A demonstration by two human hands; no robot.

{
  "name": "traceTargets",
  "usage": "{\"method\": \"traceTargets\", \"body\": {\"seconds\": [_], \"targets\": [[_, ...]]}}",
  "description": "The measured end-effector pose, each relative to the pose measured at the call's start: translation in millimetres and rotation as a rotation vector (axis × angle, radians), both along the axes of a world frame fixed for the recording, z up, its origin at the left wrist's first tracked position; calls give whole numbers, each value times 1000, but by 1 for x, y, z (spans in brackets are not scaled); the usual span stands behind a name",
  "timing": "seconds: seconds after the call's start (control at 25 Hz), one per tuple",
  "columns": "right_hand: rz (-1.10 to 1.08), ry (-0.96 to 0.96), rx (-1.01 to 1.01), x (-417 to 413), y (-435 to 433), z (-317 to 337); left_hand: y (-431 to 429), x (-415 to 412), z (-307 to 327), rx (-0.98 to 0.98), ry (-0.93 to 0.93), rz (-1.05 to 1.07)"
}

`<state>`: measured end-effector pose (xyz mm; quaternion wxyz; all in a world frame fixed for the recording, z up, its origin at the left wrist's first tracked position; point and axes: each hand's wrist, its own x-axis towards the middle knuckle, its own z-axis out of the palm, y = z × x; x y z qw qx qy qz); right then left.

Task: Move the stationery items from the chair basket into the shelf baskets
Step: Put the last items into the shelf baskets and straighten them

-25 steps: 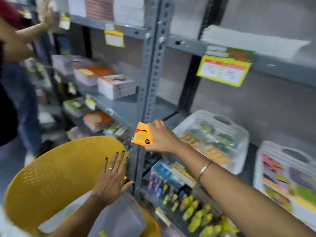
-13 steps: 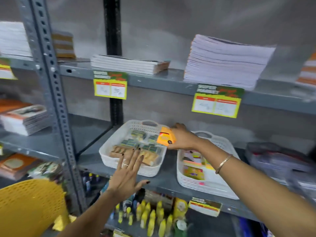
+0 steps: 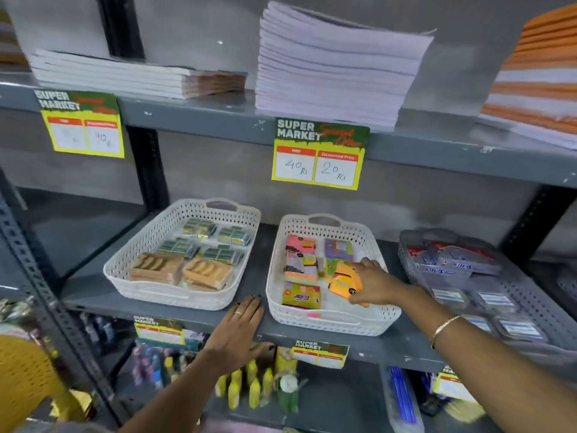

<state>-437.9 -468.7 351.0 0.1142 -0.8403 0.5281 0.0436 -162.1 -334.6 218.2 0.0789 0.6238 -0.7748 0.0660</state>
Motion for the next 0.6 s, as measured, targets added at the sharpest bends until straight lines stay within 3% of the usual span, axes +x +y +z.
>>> {"method": "traceTargets", "body": {"seconds": [0.6], "targets": [[37, 191, 91, -5, -5, -36, -7, -5, 0, -29, -4, 79]]}}
